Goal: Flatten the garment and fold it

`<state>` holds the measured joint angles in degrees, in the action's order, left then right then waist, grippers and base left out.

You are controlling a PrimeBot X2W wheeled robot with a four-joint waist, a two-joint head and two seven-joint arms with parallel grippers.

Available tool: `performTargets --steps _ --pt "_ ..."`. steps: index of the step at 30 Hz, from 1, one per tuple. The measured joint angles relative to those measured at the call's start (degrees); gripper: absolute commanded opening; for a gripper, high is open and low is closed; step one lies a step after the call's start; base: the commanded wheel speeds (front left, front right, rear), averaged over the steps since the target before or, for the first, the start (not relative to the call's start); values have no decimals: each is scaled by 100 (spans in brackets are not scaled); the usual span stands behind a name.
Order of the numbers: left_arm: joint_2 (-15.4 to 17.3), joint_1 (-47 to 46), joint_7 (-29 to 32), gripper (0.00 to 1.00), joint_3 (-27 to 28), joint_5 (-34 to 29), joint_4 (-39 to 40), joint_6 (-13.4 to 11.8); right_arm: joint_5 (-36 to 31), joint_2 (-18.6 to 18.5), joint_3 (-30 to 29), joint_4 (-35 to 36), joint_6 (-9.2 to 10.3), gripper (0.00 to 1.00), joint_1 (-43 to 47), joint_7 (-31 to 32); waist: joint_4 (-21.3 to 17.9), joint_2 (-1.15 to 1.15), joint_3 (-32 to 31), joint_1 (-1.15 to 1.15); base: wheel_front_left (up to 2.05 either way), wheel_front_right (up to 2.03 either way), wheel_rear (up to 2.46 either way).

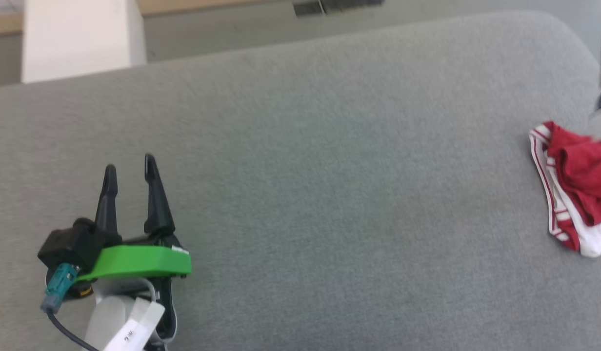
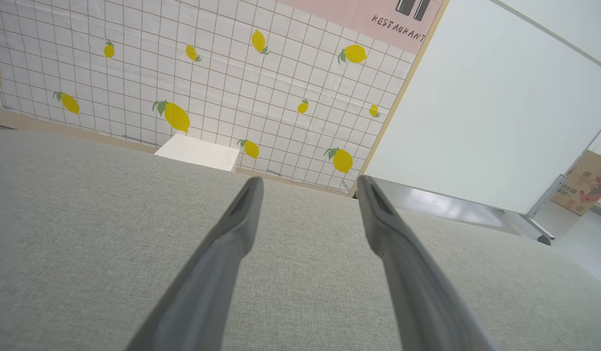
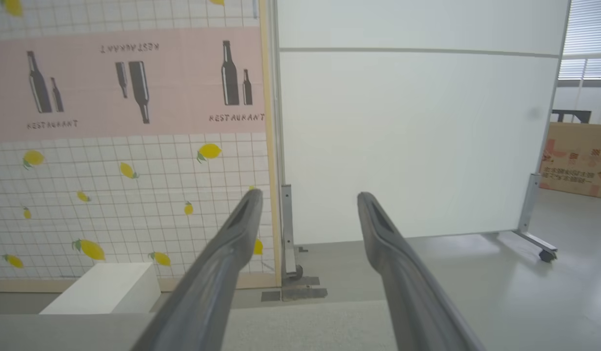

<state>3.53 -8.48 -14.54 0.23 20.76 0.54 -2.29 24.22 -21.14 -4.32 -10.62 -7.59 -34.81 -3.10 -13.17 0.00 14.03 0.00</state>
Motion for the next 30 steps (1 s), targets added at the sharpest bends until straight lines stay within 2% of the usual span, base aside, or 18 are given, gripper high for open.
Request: performTargets --steps 5,9,12,22,30 --pt "-16 208 -1 100 16 -8 -104 -81 -377 902 -136 485 0 100 936 -476 274 0 -469 0 0 0 0" --pt "-25 291 -2 100 27 -9 -185 -126 -664 1403 -42 615 1 100 1517 -716 548 0 -738 0 0 0 0" --pt "-25 349 -19 100 8 -13 -233 -132 -846 1623 -36 601 1 100 1900 -854 737 0 -918 0 0 0 0" --pt "189 406 -13 100 -350 -779 -559 -391 -1547 1812 256 436 1 100 2722 -1055 1270 0 -1343 0 0 0 0" --pt "304 414 16 100 -556 -1102 -845 -489 -1694 1815 281 324 1 100 3087 -1081 1393 0 -1432 0 0 0 0"
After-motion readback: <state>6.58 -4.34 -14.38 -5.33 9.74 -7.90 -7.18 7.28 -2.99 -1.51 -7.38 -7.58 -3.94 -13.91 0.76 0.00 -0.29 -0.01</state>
